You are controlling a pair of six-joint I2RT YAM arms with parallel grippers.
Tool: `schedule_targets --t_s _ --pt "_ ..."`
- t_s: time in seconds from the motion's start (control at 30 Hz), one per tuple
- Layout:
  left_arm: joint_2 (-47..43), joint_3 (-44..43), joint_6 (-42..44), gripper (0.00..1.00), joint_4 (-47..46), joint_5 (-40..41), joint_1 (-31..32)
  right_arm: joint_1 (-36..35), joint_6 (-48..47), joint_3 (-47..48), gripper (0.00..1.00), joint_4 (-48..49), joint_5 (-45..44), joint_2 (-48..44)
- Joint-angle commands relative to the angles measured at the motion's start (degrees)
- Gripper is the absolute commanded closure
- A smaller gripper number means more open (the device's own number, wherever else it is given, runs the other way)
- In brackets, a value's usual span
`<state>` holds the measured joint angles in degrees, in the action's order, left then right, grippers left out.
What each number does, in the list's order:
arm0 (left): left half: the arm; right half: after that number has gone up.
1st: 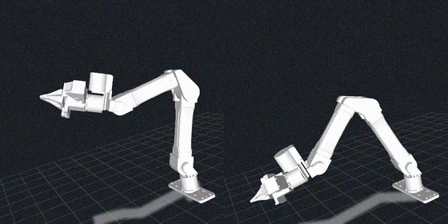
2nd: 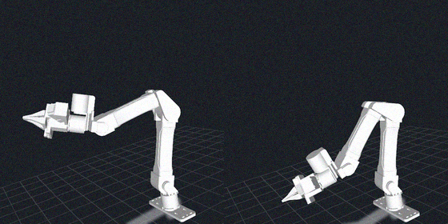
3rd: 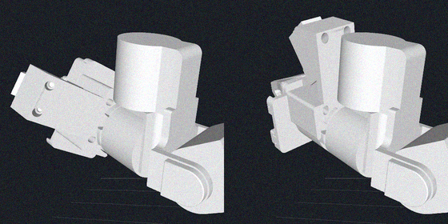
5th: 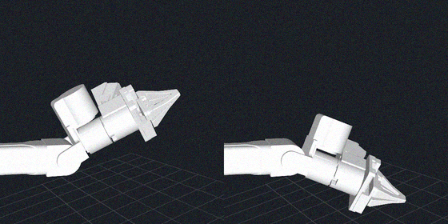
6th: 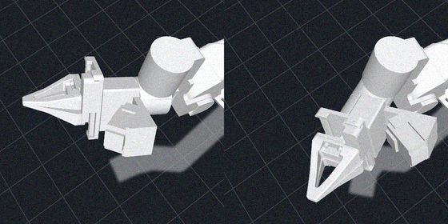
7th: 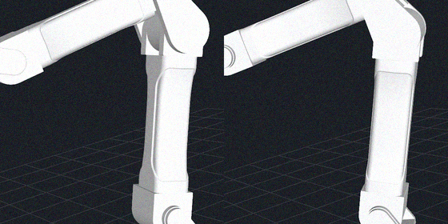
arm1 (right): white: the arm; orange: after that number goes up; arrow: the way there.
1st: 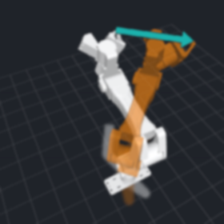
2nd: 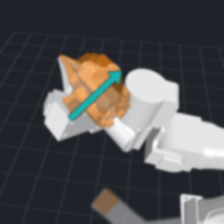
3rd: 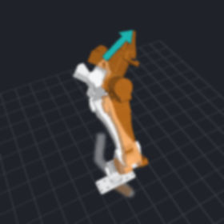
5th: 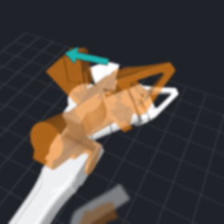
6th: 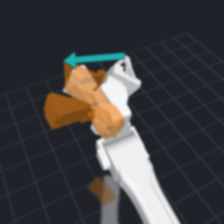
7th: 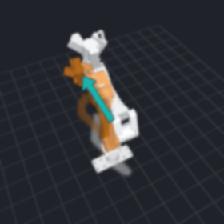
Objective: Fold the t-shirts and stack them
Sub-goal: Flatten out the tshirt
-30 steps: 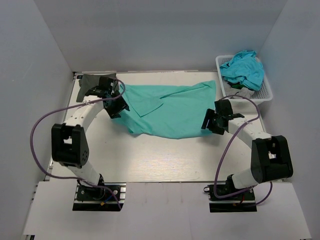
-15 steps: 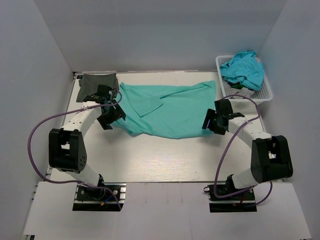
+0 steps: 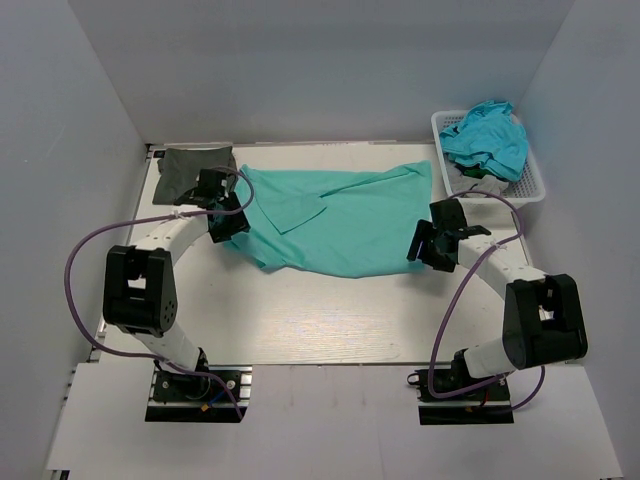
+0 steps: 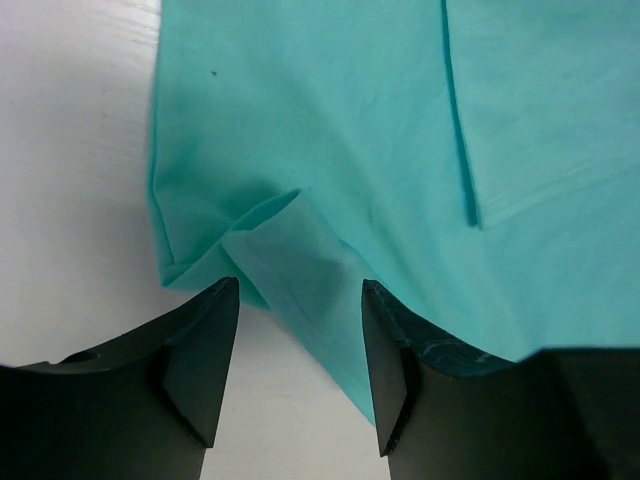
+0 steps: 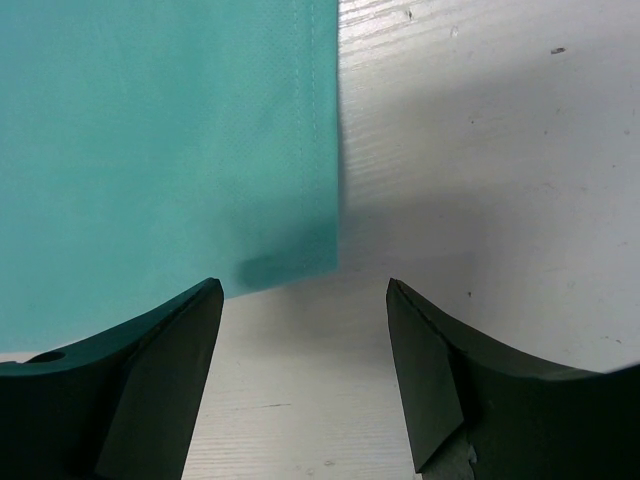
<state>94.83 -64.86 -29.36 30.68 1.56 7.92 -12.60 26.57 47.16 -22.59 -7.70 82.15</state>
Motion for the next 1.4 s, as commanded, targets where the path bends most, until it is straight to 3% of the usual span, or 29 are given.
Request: schedule_targets --t_s 0.0,0.3,0.53,0.7,1.37 --pt "-2.8 3.4 7.3 0.38 -7.5 -2.2 -0.2 0.4 -0.5 1.5 0.27 -1.3 -1.5 -0.5" --pt "-5.1 7.7 18.2 0.38 -14.5 -0.2 -0.2 0.2 -0.6 2.9 0.27 -2.3 -1.5 0.3" --pt "-2.2 8.4 19.5 0.51 -17.6 -3.2 -0.2 0.3 -0.3 3.6 0.27 -3.0 -1.4 0.2" --pt "-2.3 9.0 19.5 0.54 -17.4 -2.7 -0.2 0.2 -0.4 3.6 0.27 -3.4 -1.9 -0.2" --pt "-2.4 11.9 19.0 0.50 -15.4 -0.9 -0.2 0.2 0.0 3.9 0.25 -4.4 -1.7 -1.3"
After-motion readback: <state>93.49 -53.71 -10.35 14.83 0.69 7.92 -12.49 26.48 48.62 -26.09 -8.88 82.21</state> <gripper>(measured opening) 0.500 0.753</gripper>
